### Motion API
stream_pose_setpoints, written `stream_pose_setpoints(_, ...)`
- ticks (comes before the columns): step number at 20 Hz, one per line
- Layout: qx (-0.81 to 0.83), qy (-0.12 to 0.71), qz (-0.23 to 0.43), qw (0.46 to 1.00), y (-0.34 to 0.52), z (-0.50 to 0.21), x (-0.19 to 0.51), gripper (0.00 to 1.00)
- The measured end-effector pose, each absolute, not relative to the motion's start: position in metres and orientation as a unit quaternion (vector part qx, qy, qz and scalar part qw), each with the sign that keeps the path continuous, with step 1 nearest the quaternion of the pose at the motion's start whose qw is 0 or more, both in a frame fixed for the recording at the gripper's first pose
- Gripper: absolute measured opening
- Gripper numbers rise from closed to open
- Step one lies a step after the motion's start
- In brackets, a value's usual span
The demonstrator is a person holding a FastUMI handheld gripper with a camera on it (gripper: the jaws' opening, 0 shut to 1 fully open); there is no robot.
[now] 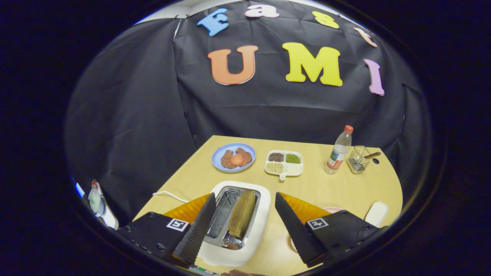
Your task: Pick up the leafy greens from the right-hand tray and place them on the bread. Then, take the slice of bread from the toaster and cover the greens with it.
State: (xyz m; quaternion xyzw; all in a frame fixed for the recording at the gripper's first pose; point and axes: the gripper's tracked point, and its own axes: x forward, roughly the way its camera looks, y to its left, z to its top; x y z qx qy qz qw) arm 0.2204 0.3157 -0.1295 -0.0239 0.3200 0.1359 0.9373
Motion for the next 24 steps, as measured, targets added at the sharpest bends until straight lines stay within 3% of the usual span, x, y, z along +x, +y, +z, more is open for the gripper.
stream_pose_setpoints(2,-0.025,0.327,0.125,0.936,0.321,-0.138,0.224,0.95)
stream_pose_setpoints(3,-0.024,0.335,0.121,0.934,0.324,-0.143,0.225,0.87)
stream_pose_setpoints(7,-0.053,0.355,0.105,0.927,0.328,-0.152,0.227,0.71)
stream_pose_setpoints(10,-0.057,0.372,0.076,0.923,0.322,-0.157,0.225,0.41)
stream_pose_setpoints(11,-0.052,0.372,0.066,0.924,0.318,-0.156,0.225,0.19)
stream_pose_setpoints(13,-0.052,0.377,0.077,0.921,0.321,-0.156,0.223,0.14)
stream_pose_setpoints(16,-0.058,0.359,0.075,0.929,0.322,-0.136,0.217,0.13)
stream_pose_setpoints(17,-0.056,0.353,0.078,0.931,0.325,-0.125,0.216,0.06)
stream_pose_setpoints(24,-0.029,0.295,0.087,0.951,0.324,-0.035,0.211,0.06)
